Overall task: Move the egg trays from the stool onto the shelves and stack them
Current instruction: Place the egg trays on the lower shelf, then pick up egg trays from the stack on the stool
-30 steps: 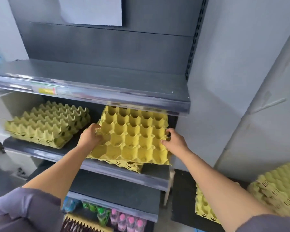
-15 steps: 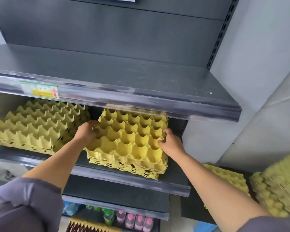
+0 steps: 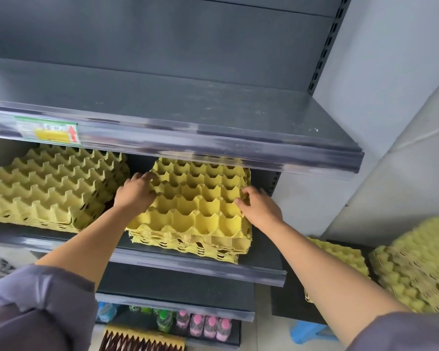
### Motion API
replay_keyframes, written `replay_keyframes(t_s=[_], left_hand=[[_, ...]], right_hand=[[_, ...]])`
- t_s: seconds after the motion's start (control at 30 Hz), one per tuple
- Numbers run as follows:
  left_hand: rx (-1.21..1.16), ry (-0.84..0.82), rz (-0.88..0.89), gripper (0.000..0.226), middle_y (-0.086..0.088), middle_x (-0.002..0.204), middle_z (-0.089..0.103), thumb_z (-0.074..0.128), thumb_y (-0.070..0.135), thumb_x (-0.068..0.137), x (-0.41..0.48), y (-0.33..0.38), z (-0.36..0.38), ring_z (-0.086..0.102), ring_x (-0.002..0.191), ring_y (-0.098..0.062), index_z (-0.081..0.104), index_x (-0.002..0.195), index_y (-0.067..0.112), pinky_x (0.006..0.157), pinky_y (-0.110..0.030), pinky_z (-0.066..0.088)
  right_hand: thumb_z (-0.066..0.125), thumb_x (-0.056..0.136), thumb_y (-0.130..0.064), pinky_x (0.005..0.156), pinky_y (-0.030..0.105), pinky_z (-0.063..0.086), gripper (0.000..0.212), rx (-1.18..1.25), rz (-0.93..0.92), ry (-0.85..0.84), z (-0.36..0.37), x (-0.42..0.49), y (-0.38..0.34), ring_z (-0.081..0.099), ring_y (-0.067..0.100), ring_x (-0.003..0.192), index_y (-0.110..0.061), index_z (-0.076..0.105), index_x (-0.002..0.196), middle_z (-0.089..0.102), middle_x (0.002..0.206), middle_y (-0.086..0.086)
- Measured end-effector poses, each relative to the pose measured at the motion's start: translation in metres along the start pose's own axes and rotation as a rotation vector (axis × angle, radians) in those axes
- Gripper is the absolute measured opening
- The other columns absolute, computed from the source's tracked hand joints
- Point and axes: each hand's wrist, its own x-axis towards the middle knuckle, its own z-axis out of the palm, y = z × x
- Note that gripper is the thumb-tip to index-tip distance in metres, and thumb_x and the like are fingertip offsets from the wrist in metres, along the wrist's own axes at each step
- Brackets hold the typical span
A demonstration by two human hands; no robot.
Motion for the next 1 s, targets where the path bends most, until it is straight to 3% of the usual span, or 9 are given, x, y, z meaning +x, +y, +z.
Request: replay_keyframes(t_s=[0.2,0.4,0.57,0.8,1.0], left_hand=[[0.024,0.002,0.131,0.042,-0.007,0.138,0.047,0.053,0.020,0.090,-0.008,0.035,0.006,0.046,0.121,-0.031,0.050,0.131,0.023,0.094,-0.042,0.041],[0.060,0.001,0.266,0.030,-0.003,0.128,0.056,0.049,0.023,0.094,-0.027,0.094,0.019,0.055,0.111,-0.027,0.053,0.124,0.024,0.095,-0.040,0.045],[0.052,0.015,0.356,0.025,-0.003,0.117,0.063,0.046,0.024,0.095,-0.053,0.163,0.038,0.061,0.098,-0.024,0.053,0.119,0.022,0.090,-0.041,0.050],[0.108,0.044,0.444,0.024,-0.002,0.117,0.058,0.041,0.023,0.096,-0.099,0.270,0.080,0.053,0.108,-0.024,0.054,0.115,0.020,0.090,-0.035,0.041],[0.134,0.002,0.570,0.020,-0.003,0.105,0.062,0.044,0.018,0.093,-0.115,0.341,0.125,0.055,0.097,-0.025,0.058,0.107,0.017,0.082,-0.036,0.043]], right_hand=[[0.042,0.096,-0.049,0.086,0.039,0.051,0.044,-0.087,-0.060,0.087,-0.016,-0.013,0.022,0.054,0.029,0.114,-0.022,0.046,0.131,0.050,0.130,0.006],[0.043,0.098,-0.040,0.086,0.037,0.049,0.040,-0.155,-0.051,0.124,-0.036,-0.040,0.078,0.053,0.027,0.116,-0.022,0.046,0.133,0.051,0.131,0.005],[0.042,0.098,-0.033,0.082,0.035,0.047,0.038,-0.216,-0.009,0.151,-0.063,-0.069,0.146,0.052,0.029,0.114,-0.020,0.046,0.134,0.051,0.131,0.007],[0.045,0.095,-0.031,0.083,0.038,0.047,0.037,-0.302,0.028,0.174,-0.098,-0.115,0.259,0.053,0.031,0.111,-0.019,0.049,0.130,0.053,0.128,0.006],[0.048,0.095,-0.031,0.083,0.039,0.046,0.036,-0.310,0.056,0.182,-0.117,-0.139,0.340,0.055,0.031,0.108,-0.018,0.052,0.129,0.056,0.124,0.007]])
